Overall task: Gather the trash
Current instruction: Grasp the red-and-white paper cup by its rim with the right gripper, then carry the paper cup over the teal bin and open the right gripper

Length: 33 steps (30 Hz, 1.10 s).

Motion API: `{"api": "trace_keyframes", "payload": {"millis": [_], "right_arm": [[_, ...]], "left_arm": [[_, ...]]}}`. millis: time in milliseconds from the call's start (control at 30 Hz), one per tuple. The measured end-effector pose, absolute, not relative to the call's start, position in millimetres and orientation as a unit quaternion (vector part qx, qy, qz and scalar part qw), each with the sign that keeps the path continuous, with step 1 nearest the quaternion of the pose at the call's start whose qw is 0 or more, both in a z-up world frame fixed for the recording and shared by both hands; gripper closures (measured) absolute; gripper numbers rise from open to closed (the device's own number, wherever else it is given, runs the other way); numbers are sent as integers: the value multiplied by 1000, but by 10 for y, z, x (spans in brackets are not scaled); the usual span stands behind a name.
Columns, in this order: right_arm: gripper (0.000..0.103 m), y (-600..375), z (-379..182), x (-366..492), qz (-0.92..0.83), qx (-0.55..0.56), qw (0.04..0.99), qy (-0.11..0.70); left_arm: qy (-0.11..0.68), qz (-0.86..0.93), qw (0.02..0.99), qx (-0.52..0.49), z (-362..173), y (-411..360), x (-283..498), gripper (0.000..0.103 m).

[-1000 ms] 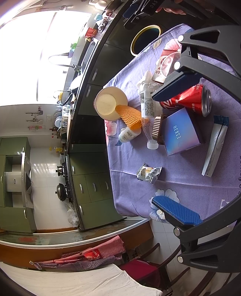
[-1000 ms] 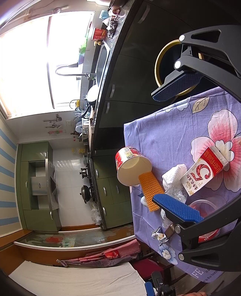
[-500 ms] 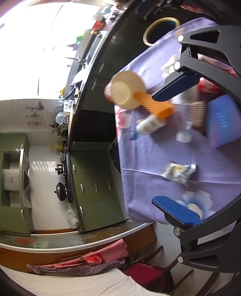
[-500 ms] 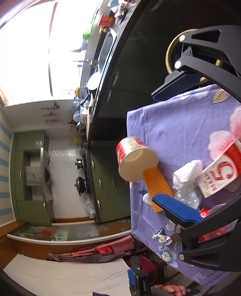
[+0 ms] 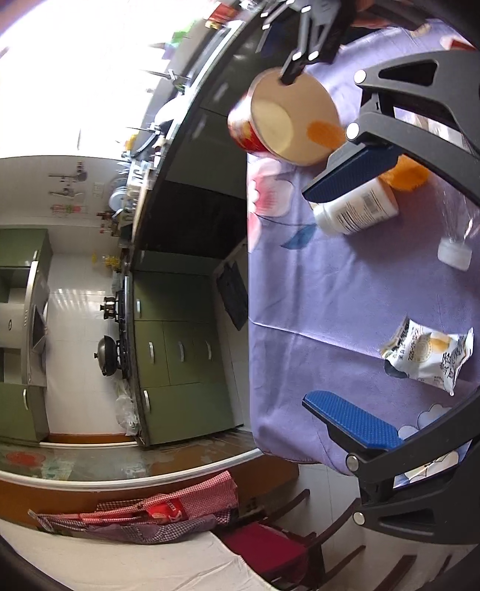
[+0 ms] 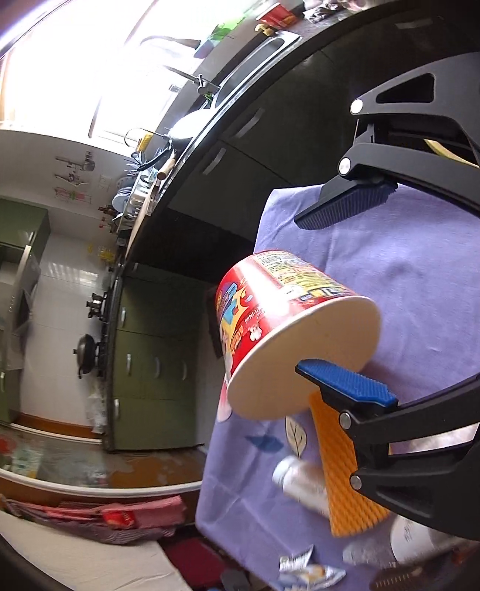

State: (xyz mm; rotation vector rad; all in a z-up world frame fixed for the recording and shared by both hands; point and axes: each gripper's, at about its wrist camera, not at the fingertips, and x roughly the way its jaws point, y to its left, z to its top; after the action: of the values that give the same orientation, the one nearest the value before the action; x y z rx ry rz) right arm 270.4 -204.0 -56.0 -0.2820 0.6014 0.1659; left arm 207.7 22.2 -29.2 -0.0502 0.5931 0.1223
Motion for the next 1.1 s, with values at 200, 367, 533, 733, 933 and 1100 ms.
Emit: {"api": "trace_keyframes", "payload": {"millis": [200, 367, 533, 733, 933, 1100], "right_arm": [[68, -1933, -801, 3168, 31, -163, 939, 303], [98, -2145, -797, 3526, 27, -126, 933, 335], [101, -2531, -690, 3898, 42, -57, 917, 392], [101, -3222, -440, 4044, 63, 55, 892, 444], [101, -4239, -239, 3447, 41, 109, 864, 489], [100, -5284, -377, 2929, -20, 140, 811, 567]], "left_arm": [[293, 62, 954, -26, -298, 298, 2096, 6], [295, 59, 953, -37, -295, 341, 2089, 6], [294, 51, 954, -38, -279, 328, 2072, 6], [286, 43, 957, -32, -239, 292, 2028, 6], [278, 19, 960, -31, -157, 211, 1935, 6], [264, 3, 964, -14, -90, 67, 1844, 6]]}}
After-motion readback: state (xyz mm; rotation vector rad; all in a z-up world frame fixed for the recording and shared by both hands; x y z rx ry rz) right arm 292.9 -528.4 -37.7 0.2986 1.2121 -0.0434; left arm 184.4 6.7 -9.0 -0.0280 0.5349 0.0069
